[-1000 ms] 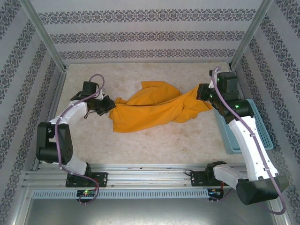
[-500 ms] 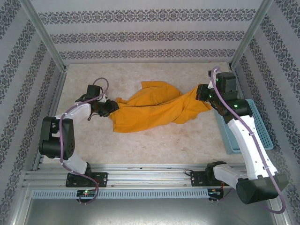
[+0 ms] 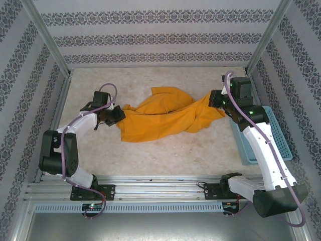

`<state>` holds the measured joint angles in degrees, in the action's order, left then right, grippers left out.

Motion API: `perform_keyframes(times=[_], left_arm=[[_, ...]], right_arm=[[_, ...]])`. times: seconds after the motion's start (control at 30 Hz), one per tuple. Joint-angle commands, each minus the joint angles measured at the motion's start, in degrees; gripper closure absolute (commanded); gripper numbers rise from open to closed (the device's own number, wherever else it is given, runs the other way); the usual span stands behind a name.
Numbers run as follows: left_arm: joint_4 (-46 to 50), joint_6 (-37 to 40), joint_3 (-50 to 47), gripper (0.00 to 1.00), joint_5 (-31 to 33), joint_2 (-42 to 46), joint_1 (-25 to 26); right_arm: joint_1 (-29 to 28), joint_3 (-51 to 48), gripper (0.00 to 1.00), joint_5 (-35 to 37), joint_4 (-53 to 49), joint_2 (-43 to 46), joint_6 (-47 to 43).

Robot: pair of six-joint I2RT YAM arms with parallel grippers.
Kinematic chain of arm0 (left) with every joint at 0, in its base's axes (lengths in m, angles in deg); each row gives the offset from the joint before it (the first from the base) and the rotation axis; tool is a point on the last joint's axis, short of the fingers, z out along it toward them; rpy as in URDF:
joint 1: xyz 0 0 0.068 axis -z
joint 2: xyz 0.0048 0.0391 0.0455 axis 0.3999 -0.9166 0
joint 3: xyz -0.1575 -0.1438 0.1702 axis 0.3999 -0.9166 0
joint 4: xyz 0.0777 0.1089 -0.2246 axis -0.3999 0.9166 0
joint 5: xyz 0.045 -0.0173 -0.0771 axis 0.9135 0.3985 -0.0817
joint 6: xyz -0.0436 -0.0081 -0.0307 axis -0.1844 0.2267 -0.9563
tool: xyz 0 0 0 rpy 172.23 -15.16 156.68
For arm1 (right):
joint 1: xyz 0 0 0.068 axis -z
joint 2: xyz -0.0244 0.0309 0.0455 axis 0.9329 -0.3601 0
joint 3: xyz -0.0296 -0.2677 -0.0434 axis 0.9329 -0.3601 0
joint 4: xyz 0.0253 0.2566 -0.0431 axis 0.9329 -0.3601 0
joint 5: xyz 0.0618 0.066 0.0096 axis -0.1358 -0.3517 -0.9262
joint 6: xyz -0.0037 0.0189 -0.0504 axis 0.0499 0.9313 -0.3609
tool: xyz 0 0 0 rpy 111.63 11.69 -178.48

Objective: Fold the inside-out t-shirt

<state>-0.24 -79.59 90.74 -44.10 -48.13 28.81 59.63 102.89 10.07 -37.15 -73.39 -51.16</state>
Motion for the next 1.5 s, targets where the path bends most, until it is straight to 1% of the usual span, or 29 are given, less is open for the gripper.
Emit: perform_keyframes(times=[0.0, 0.13, 0.2, 0.33, 0.47, 0.67, 0.8, 0.9, 1.0, 1.03, 1.13, 1.2, 1.27, 1.37, 1.4, 1.47], left_arm=[[3.2, 0.6, 1.2, 0.95, 1.5, 3.1, 1.2], [5.2, 0.6, 2.0, 0.96, 2.0, 4.9, 1.6], [5.8, 0.5, 2.4, 1.0, 1.8, 5.5, 1.6], [7.4, 0.4, 4.7, 1.0, 2.3, 7.5, 1.6], [9.3, -0.3, 10.5, 1.0, 4.8, 13.8, 0.7], [9.6, -0.2, 23.6, 1.0, 9.6, 25.9, -0.6], [8.7, 1.1, 31.1, 1.0, 10.5, 32.0, -0.6], [7.1, 2.2, 33.5, 1.0, 10.7, 36.3, -0.6], [3.8, 2.2, 31.8, 1.0, 10.4, 39.0, -0.6], [4.3, 1.8, 31.4, 1.0, 10.0, 38.3, -0.6], [11.7, 2.8, 32.6, 1.0, 11.1, 31.3, -0.5], [17.0, 3.3, 33.5, 1.0, 13.4, 25.3, -0.5], [20.4, 3.9, 34.4, 1.0, 13.7, 20.6, -0.6], [21.7, 4.4, 35.5, 1.0, 10.1, 16.1, -0.6], [20.7, 4.6, 35.5, 1.0, 8.5, 16.0, -0.6], [16.8, 4.5, 33.8, 1.0, 7.3, 18.4, -0.6]], right_arm=[[-0.2, 0.0, 1.0, 1.2, 0.7, -0.3, 0.4], [-0.1, 0.6, 1.0, 1.5, 0.6, -0.8, 0.4], [0.0, 0.8, 1.0, 1.8, 0.5, -0.9, 0.5], [1.0, 2.2, 1.0, 3.1, -0.8, -1.1, 0.6], [4.2, 6.8, 1.0, 2.7, -2.8, 0.1, -0.9], [4.9, 18.9, 1.0, -0.4, -5.6, 2.7, -3.8], [4.9, 29.9, 1.0, -0.6, -8.8, 4.9, -7.3], [4.9, 37.3, 1.0, -1.9, -9.9, 6.7, -9.3], [4.9, 41.9, 1.0, -4.4, -8.2, 7.8, -9.2], [4.9, 41.7, 1.0, -4.7, -7.0, 7.7, -8.4], [4.9, 40.8, 1.0, -6.2, -7.5, 4.2, -7.5], [4.9, 38.0, 1.0, -3.6, -8.9, 1.2, -6.7], [5.0, 34.6, 1.0, -0.5, -9.3, -0.5, -6.1], [5.2, 30.9, 1.0, 0.9, -8.9, -2.0, -5.9], [5.2, 30.6, 1.0, 0.8, -9.2, -2.2, -5.8], [5.2, 30.5, 1.0, 0.1, -8.8, -1.6, -5.9]])
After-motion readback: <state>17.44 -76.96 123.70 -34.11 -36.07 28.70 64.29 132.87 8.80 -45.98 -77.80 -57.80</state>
